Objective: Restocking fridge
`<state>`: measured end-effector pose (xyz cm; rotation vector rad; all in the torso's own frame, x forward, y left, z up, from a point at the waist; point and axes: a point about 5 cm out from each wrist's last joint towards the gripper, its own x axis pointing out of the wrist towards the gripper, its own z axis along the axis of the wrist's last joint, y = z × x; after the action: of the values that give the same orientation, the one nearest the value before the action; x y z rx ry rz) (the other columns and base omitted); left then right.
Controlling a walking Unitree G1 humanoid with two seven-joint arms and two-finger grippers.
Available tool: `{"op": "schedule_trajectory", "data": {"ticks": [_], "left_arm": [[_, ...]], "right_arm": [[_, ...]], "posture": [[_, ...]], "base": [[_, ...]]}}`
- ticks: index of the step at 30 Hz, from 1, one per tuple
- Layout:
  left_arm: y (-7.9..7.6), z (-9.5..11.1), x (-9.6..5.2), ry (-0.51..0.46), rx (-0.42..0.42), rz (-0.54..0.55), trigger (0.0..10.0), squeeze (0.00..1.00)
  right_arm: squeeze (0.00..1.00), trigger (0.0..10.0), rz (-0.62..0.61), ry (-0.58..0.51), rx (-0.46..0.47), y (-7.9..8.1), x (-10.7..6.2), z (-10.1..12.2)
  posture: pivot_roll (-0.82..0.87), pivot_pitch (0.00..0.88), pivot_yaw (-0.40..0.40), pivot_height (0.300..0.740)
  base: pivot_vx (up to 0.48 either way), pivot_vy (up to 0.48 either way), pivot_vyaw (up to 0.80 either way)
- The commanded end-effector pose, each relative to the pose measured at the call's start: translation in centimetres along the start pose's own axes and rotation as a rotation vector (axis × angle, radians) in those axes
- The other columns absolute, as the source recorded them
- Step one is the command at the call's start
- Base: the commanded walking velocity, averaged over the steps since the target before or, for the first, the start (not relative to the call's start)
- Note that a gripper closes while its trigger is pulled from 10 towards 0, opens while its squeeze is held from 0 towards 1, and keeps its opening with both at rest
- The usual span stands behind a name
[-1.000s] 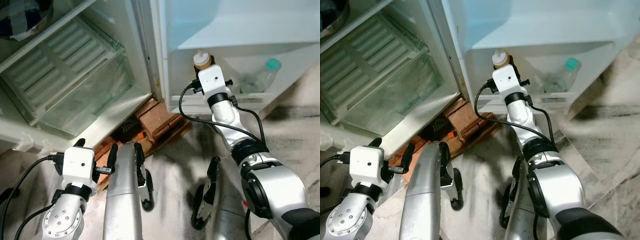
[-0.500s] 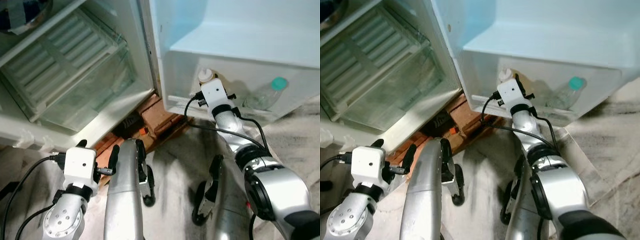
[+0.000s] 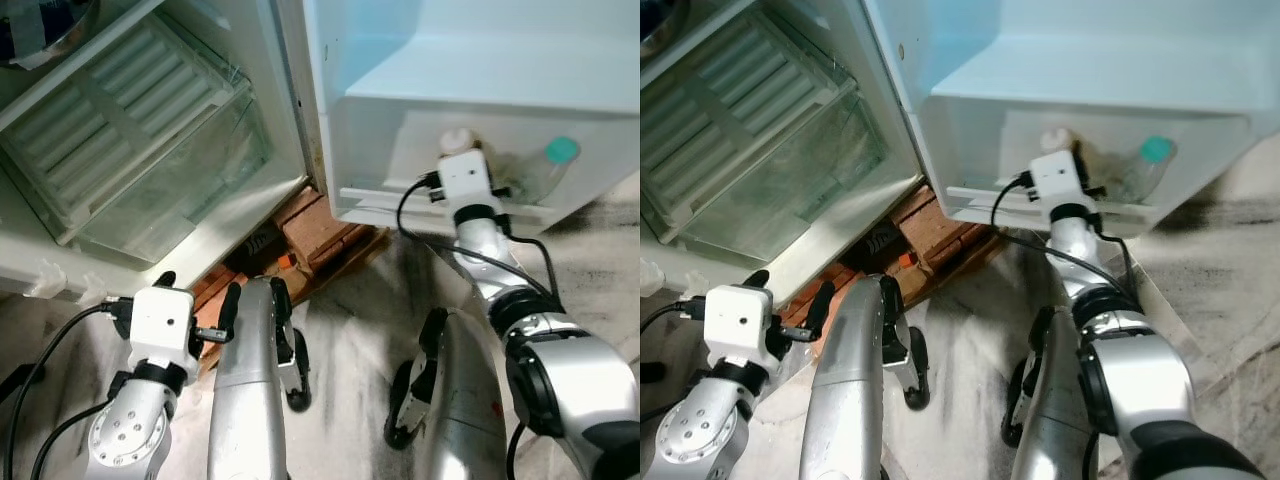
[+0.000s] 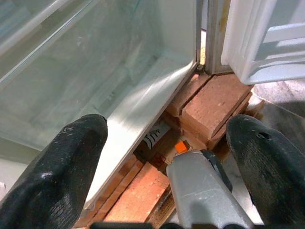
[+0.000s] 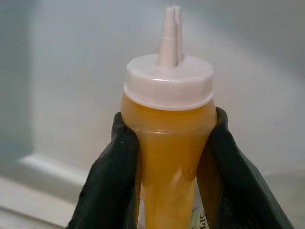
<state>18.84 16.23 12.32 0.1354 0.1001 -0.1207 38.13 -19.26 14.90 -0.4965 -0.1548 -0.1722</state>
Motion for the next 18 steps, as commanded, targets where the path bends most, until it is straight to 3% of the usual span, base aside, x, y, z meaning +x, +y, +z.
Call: {"op": "schedule_trajectory", "data": {"ticks": [1,4,5,6,18], "left_arm": [[0.04,-0.87,-0.34,0.046,0.000,0.004,10.0,0.00],[0.05,-0.91,-0.13,0.047,0.000,0.001,10.0,0.00],[0.01,-0.96,-0.04,0.047,0.001,-0.003,10.0,0.00],[-0.02,-0.95,0.00,0.047,0.002,-0.004,10.0,0.00],[0.09,-0.85,0.20,0.041,0.012,-0.005,10.0,0.00]], "right_arm": [[0.00,10.0,-0.037,0.058,0.015,-0.23,-0.67,-1.36],[0.00,10.0,-0.058,0.083,0.047,-0.58,-0.80,-1.79],[0.82,10.0,-0.074,0.102,0.070,-0.78,-0.84,-2.02],[0.96,10.0,-0.076,0.109,0.080,-0.80,-0.83,-2.07],[0.93,10.0,-0.122,0.161,0.171,-0.90,-0.82,-2.35]], "posture": [[0.32,0.386,0.111,0.556],[0.31,0.380,0.112,0.556],[0.31,0.378,0.113,0.556],[0.31,0.377,0.113,0.556],[0.32,0.368,0.120,0.556]], "base": [[0.000,0.000,0.00],[0.000,0.000,0.00],[0.000,0.000,0.00],[0.000,0.000,0.00],[0.000,0.000,0.00]]}}
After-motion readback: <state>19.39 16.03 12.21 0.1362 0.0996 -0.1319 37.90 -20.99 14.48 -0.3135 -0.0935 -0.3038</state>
